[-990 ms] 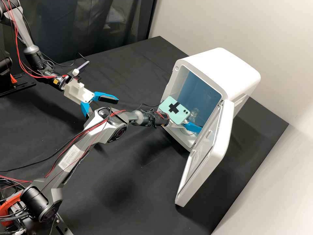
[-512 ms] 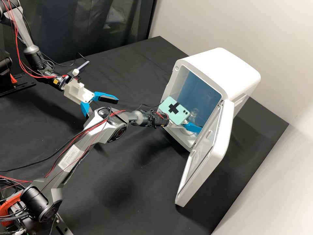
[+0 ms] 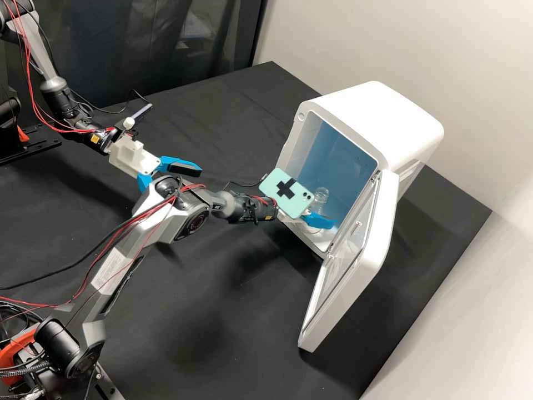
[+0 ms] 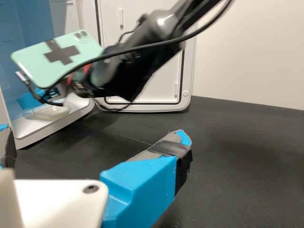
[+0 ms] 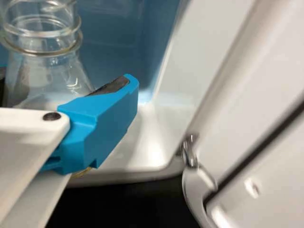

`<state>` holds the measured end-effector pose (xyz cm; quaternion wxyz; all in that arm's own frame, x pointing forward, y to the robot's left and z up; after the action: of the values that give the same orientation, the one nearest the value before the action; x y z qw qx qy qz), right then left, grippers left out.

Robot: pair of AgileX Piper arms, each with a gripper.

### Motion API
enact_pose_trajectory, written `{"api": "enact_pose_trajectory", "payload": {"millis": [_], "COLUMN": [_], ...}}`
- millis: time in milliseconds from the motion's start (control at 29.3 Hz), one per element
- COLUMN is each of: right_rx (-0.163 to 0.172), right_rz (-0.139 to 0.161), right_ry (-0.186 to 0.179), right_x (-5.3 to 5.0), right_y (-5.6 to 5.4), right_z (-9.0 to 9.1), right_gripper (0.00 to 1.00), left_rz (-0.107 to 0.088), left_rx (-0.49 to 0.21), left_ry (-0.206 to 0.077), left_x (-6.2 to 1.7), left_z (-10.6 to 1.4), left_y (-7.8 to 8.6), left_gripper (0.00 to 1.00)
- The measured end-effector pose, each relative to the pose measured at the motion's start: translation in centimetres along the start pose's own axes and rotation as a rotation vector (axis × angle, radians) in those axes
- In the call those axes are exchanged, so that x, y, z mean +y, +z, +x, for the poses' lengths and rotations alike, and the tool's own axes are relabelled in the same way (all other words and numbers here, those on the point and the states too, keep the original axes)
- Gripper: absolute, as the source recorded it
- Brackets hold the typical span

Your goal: Take the flask out of the incubator

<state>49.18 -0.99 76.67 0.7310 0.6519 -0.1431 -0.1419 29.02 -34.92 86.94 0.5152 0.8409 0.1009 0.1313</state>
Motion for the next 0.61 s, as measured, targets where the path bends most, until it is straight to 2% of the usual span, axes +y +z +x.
{"api": "enact_pose_trajectory", "payload": {"millis": [205,273,341,512,580,615], "right_rx": [0.064,0.087,0.104,0.125,0.120,0.118], "right_rz": [-0.001,0.013,0.014,0.013,0.014,0.024], "right_ry": [-0.027,-0.029,-0.039,-0.064,-0.070,-0.069], "right_x": [0.1,0.3,0.3,0.4,0.5,0.6], "right_y": [1.2,1.7,2.2,3.6,4.3,4.6], "right_z": [-3.9,-5.1,-6.0,-8.0,-8.7,-9.0], "right_gripper": [0.00,0.00,0.00,0.00,0.00,0.00], "left_rz": [0.000,-0.001,-0.002,-0.004,-0.004,-0.005], "left_rx": [0.001,0.003,0.007,0.020,0.024,0.025], "left_ry": [-0.003,-0.002,0.002,-0.006,-0.005,-0.005], "left_x": [-0.09,-0.10,-0.05,-0.24,-0.20,-0.19], "left_z": [-0.1,-0.1,-0.1,-0.4,-0.4,-0.4], "left_y": [0.0,-0.1,-0.2,-0.6,-0.7,-0.8], "left_gripper": [1.00,1.00,1.00,1.00,1.00,1.00]}}
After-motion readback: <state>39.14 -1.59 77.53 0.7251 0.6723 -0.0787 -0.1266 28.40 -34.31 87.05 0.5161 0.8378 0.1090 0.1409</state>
